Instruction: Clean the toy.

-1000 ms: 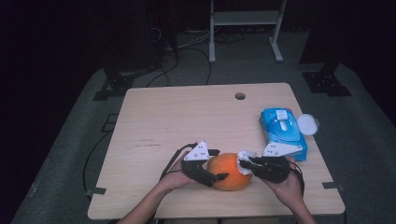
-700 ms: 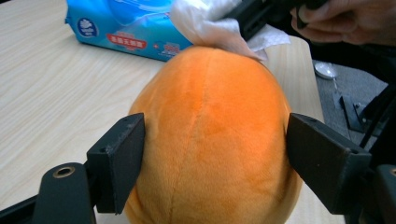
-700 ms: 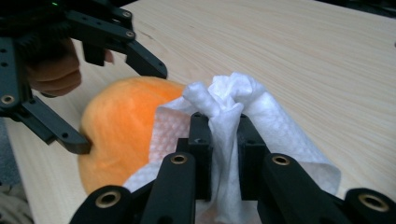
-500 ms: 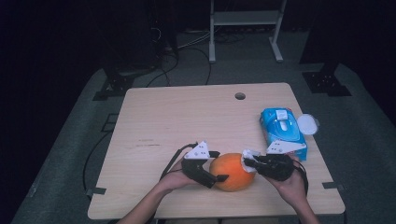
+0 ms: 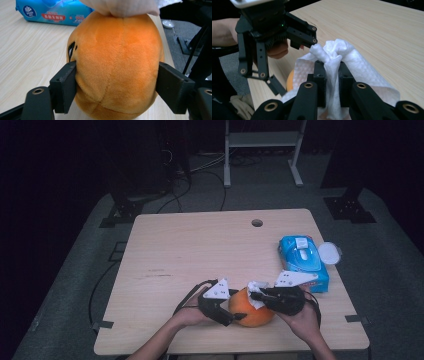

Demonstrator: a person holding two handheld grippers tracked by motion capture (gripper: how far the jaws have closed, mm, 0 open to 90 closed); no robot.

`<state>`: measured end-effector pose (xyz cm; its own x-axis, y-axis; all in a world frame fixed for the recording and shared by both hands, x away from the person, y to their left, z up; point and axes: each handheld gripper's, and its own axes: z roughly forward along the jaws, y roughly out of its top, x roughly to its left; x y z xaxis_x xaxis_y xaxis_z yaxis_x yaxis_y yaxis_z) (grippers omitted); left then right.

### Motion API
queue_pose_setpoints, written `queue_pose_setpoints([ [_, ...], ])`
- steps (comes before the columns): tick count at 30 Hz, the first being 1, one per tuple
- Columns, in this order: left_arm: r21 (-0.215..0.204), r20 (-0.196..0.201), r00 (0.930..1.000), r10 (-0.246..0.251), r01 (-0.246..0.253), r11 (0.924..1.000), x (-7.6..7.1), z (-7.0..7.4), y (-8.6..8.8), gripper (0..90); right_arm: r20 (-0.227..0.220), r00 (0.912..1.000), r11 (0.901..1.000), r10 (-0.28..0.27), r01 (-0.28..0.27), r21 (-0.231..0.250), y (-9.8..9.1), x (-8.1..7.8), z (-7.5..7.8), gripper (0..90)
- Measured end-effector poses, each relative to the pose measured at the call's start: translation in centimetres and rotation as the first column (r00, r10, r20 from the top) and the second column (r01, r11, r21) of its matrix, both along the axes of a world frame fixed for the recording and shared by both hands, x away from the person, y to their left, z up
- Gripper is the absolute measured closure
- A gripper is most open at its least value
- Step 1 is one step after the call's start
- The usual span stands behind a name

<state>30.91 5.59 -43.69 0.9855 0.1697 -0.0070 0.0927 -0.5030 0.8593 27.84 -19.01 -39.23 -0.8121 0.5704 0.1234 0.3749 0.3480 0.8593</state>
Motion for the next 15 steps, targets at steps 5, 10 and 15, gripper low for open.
queue_pose_setpoints([
  [5, -0.014, 0.000, 0.9999, 0.011, -0.011, 0.9998, 0.0, 0.1, 0.0, 28.8, -0.008, 0.9990, 0.9989, -0.045, 0.045, -0.012, -1.7, 0.3, -0.3, 80.2],
  [10, -0.008, 0.015, 0.9998, 0.016, -0.016, 0.9998, -0.2, 0.5, -0.3, 30.5, -0.004, 0.9968, 0.9968, -0.079, 0.079, -0.006, -2.1, 0.1, -0.1, 80.5],
  [15, -0.028, 0.019, 0.9993, 0.033, -0.032, 0.9991, -0.3, 0.8, -0.2, 31.9, 0.035, 0.9994, 0.9994, 0.007, -0.006, -0.033, 0.3, -0.7, 0.9, 80.4],
])
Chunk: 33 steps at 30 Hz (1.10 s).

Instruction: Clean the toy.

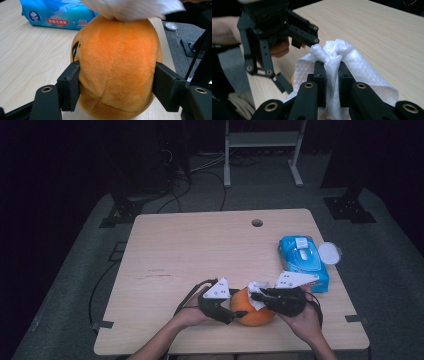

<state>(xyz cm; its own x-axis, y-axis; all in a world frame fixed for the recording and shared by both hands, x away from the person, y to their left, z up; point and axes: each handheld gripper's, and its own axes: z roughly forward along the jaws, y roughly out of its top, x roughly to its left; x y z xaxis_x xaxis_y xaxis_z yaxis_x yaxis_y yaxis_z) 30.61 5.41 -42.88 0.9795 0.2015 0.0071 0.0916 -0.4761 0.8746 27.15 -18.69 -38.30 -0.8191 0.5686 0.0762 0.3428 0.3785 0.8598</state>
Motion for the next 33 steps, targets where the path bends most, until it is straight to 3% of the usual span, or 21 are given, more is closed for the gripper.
queue_pose_setpoints([
  [3, -0.019, -0.004, 0.9998, 0.019, -0.019, 0.9996, 0.2, 0.4, 0.2, 32.9, 0.006, 0.9998, 0.9996, -0.021, 0.021, -0.020, -0.7, 0.2, 0.3, 80.3],
  [5, -0.033, -0.008, 0.9997, 0.021, -0.021, 0.9992, 0.3, 0.5, 0.4, 32.9, -0.015, 0.9989, 0.9989, -0.044, 0.045, 0.014, -1.6, 0.3, 0.1, 80.3],
  [7, -0.033, -0.007, 0.9998, 0.016, -0.017, 0.9993, 0.3, 0.4, 0.4, 32.2, -0.024, 0.9988, 0.9990, -0.044, 0.044, 0.011, -1.6, 0.2, 0.1, 80.3],
  [12, -0.058, -0.023, 0.9997, -0.003, 0.002, 0.9983, 0.8, -0.2, 0.2, 18.8, -0.033, 0.9986, 0.9986, -0.043, 0.042, -0.032, -1.6, 0.4, -0.6, 80.3],
  [16, -0.120, -0.088, 0.9959, -0.021, 0.011, 0.9927, 2.1, -1.1, -0.1, 7.7, -0.047, 0.9971, 0.9981, -0.059, 0.058, -0.017, -2.5, 0.5, -1.0, 80.2],
  [18, -0.119, -0.118, 0.9921, -0.043, 0.029, 0.9925, 2.3, -1.7, -0.5, 7.9, -0.053, 0.9964, 0.9977, -0.066, 0.066, -0.015, -2.9, 0.5, -1.0, 80.2],
  [20, -0.116, -0.117, 0.9912, -0.061, 0.047, 0.9922, 2.0, -2.0, -0.6, 11.5, -0.065, 0.9955, 0.9976, -0.069, 0.069, -0.006, -3.2, 0.6, -1.2, 80.2],
  [24, -0.114, -0.104, 0.9940, -0.034, 0.022, 0.9932, 1.8, -0.3, 0.1, 30.1, -0.054, 0.9957, 0.9966, -0.075, 0.077, 0.029, -3.2, 0.6, -1.0, 80.3],
  [27, -0.125, -0.080, 0.9964, -0.028, 0.017, 0.9920, 1.4, 2.5, 1.0, 32.1, -0.016, 0.9966, 0.9939, -0.081, 0.082, 0.074, -2.9, 0.3, 0.0, 80.4],
  [29, -0.132, -0.039, 0.9992, -0.011, 0.006, 0.9913, 1.0, 4.1, 1.8, 32.0, -0.030, 0.9977, 0.9858, -0.061, 0.065, 0.155, -2.5, 0.5, 0.4, 80.3],
  [31, -0.085, 0.012, 0.9994, 0.032, -0.030, 0.9959, 0.7, 4.6, 2.3, 32.1, -0.054, 0.9973, 0.9785, -0.050, 0.060, 0.197, -2.2, 1.2, 0.3, 80.3],
  [33, -0.033, 0.010, 0.9978, 0.065, -0.065, 0.9973, 0.8, 3.9, 2.1, 32.0, -0.078, 0.9952, 0.9821, -0.060, 0.073, 0.174, -1.6, 1.9, -0.6, 80.3],
])
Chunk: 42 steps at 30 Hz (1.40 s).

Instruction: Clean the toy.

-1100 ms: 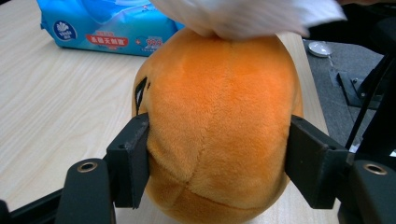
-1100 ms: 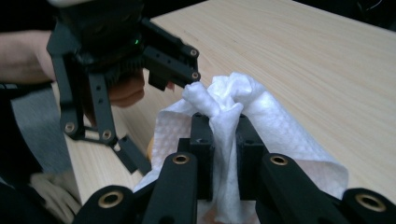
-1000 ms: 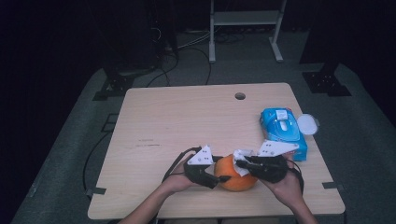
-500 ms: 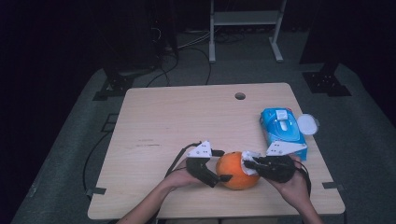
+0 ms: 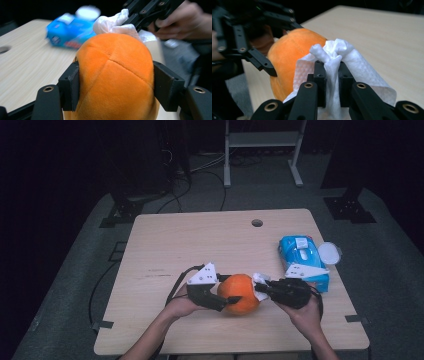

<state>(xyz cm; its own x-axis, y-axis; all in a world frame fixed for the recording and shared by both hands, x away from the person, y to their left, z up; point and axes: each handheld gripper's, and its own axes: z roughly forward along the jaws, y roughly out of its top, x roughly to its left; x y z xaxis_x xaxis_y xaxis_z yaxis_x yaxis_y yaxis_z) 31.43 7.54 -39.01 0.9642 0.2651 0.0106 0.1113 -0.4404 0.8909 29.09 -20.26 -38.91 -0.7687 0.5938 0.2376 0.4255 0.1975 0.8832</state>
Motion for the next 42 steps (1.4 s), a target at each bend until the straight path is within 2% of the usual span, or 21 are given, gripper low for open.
queue_pose_setpoints([
  [1, 0.052, -0.021, 0.9996, 0.020, -0.019, 0.9984, 0.2, -1.1, -0.3, 31.9, -0.015, 0.9999, 0.9999, -0.003, 0.002, -0.017, 0.3, 0.3, -0.5, 80.3],
  [2, 0.070, -0.026, 0.9994, 0.023, -0.021, 0.9973, 0.3, -1.6, -0.4, 31.7, -0.051, 0.9987, 0.9988, -0.004, 0.001, -0.049, 0.7, 0.6, -1.4, 80.3],
  [3, 0.036, -0.044, 0.9987, 0.025, -0.024, 0.9991, 0.4, -2.1, -0.5, 31.4, -0.058, 0.9983, 0.9986, 0.001, -0.004, -0.052, 0.9, 0.6, -1.8, 80.6],
  [4, 0.023, -0.060, 0.9976, 0.033, -0.032, 0.9992, 0.5, -2.2, -0.5, 31.2, -0.057, 0.9983, 0.9987, 0.000, -0.003, -0.051, 1.1, 0.5, -2.0, 80.7],
  [6, 0.018, -0.055, 0.9972, 0.051, -0.050, 0.9986, 0.6, -2.0, -0.7, 30.9, -0.023, 0.9997, 0.9980, -0.003, 0.002, -0.063, 1.2, 0.1, -1.5, 80.8],
  [8, -0.006, -0.066, 0.9952, 0.073, -0.073, 0.9973, 0.6, -2.2, -1.3, 30.2, 0.000, 0.9994, 0.9994, 0.033, -0.033, 0.004, 1.3, -0.3, -0.6, 80.8],
  [12, 0.008, -0.034, 0.9974, 0.063, -0.063, 0.9980, 0.0, -2.1, -2.2, 27.4, 0.071, 0.9958, 0.9969, 0.058, -0.054, -0.058, 2.8, -1.2, 0.6, 80.3],
  [13, 0.012, -0.026, 0.9983, 0.052, -0.051, 0.9986, -0.1, -2.1, -2.2, 25.0, 0.075, 0.9957, 0.9956, 0.054, -0.048, -0.080, 2.9, -1.2, 0.5, 80.3],
  [14, -0.001, -0.034, 0.9990, 0.027, -0.027, 0.9996, 0.0, -2.1, -2.0, 21.3, 0.073, 0.9959, 0.9957, 0.052, -0.046, -0.080, 2.8, -1.1, 0.2, 80.4],
  [16, -0.033, -0.052, 0.9986, 0.007, -0.008, 0.9994, 0.3, -2.1, -1.6, 14.1, 0.043, 0.9977, 0.9969, 0.052, -0.049, -0.062, 2.2, -0.8, -0.4, 80.4],
  [18, -0.057, -0.055, 0.9984, 0.009, -0.012, 0.9983, 0.6, -2.2, -1.4, 10.4, 0.036, 0.9982, 0.9978, 0.047, -0.045, -0.049, 1.7, -0.6, -0.7, 80.4],
  [20, -0.047, -0.060, 0.9981, 0.018, -0.021, 0.9987, 0.8, -2.6, -1.5, 9.7, 0.032, 0.9986, 0.9983, 0.042, -0.041, -0.043, 1.4, -0.6, -0.7, 80.4],
  [23, 0.002, -0.022, 0.9993, -0.032, 0.032, 0.9995, 0.4, -3.0, -1.6, 13.2, 0.041, 0.9987, 0.9986, 0.029, -0.027, -0.046, 1.2, -0.5, -0.8, 80.5],
  [26, -0.009, -0.057, 0.9959, -0.070, 0.070, 0.9975, 0.5, -2.6, -1.2, 15.0, 0.039, 0.9991, 0.9991, 0.013, -0.011, -0.040, 0.8, -0.3, -0.9, 80.4],
  [28, -0.021, -0.054, 0.9968, -0.060, 0.058, 0.9981, 0.6, -2.6, -0.9, 15.0, 0.026, 0.9996, 0.9995, 0.006, -0.006, -0.030, 0.5, -0.3, -0.9, 80.3],
  [30, -0.004, -0.047, 0.9989, -0.010, 0.009, 0.9999, 0.8, -2.8, -1.2, 9.7, 0.015, 0.9997, 0.9996, 0.018, -0.018, -0.019, 0.5, -0.3, -1.0, 80.3],
  [33, 0.005, -0.066, 0.9977, -0.014, 0.015, 0.9999, 0.8, -3.4, -1.8, 5.3, 0.021, 0.9991, 0.9991, 0.037, -0.037, -0.023, 1.3, -0.8, -1.0, 80.1],
  [35, 0.013, -0.042, 0.9985, -0.034, 0.035, 0.9993, 0.4, -3.8, -2.2, 7.2, 0.043, 0.9982, 0.9981, 0.043, -0.041, -0.047, 1.9, -1.3, -0.7, 80.1],
  [37, 0.021, -0.022, 0.9989, -0.040, 0.041, 0.9989, 0.2, -3.8, -2.2, 15.2, 0.081, 0.9942, 0.9953, 0.071, -0.065, -0.071, 2.7, -1.8, -0.3, 80.1],
  [39, 0.021, -0.020, 0.9994, -0.029, 0.029, 0.9993, 0.3, -3.8, -2.0, 20.4, 0.096, 0.9927, 0.9936, 0.073, -0.064, -0.094, 3.0, -1.9, -0.2, 80.1],
  [42, -0.004, -0.036, 0.9993, -0.010, 0.010, 0.9999, 0.4, -4.2, -1.8, 22.4, 0.084, 0.9954, 0.9960, 0.045, -0.039, -0.081, 2.1, -1.2, -0.4, 80.4],
])
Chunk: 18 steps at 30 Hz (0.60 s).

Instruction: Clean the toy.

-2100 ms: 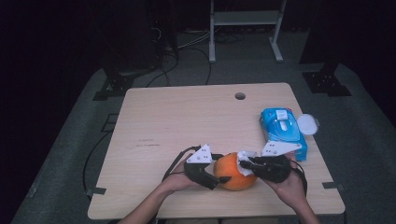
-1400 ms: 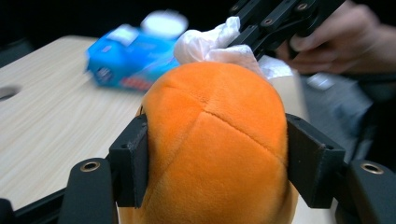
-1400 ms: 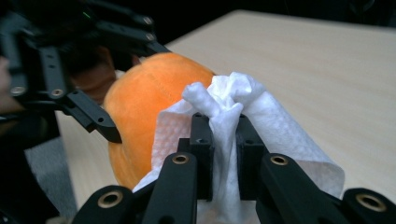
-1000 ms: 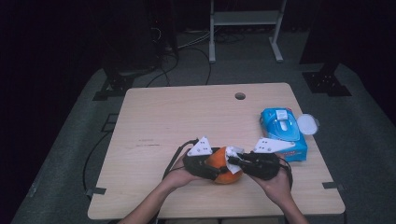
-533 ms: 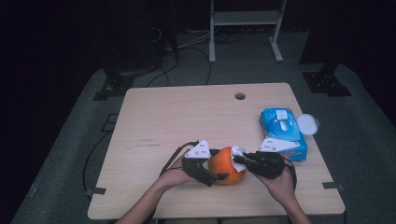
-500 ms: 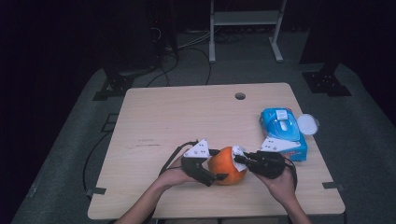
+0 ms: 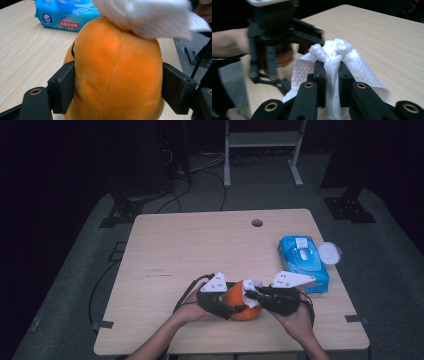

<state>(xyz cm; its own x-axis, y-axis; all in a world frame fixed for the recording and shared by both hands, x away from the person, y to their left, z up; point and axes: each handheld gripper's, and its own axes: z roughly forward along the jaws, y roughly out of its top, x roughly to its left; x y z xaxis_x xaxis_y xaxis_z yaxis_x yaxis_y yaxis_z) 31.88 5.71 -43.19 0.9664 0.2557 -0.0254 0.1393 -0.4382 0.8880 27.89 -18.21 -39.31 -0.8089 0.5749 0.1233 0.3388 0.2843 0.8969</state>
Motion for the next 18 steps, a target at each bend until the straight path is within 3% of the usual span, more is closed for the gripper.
queue_pose_setpoints([
  [3, -0.016, -0.004, 0.9999, 0.009, -0.009, 0.9998, 0.1, -0.2, -0.1, 22.2, -0.034, 0.9983, 0.9986, -0.046, 0.047, 0.023, -1.4, 0.6, -0.6, 80.4],
  [7, -0.024, -0.005, 1.0000, 0.008, -0.008, 0.9997, 0.1, -0.4, -0.2, 21.2, -0.026, 0.9970, 0.9972, -0.073, 0.074, 0.015, -1.9, 0.1, -0.7, 80.5],
  [11, -0.041, -0.025, 0.9991, 0.033, -0.034, 0.9986, 0.3, -0.6, -0.3, 20.4, -0.008, 1.0000, 0.9996, -0.002, 0.002, 0.029, -0.3, -0.8, -0.3, 80.4],
  [13, -0.046, -0.028, 0.9990, 0.035, -0.036, 0.9983, 0.4, -0.7, -0.3, 20.3, 0.001, 0.9985, 0.9985, 0.055, -0.055, 0.003, 1.2, -1.3, -0.4, 80.0],
  [15, -0.046, -0.032, 0.9987, 0.039, -0.041, 0.9981, 0.3, -0.6, -0.2, 20.2, 0.024, 0.9981, 0.9978, 0.057, -0.056, -0.035, 1.7, -1.3, -0.4, 80.1],
  [18, -0.052, -0.040, 0.9982, 0.045, -0.047, 0.9976, 0.3, -0.6, -0.1, 20.3, 0.016, 0.9997, 0.9997, 0.021, -0.021, -0.008, 0.8, -0.7, -0.4, 80.4],
])
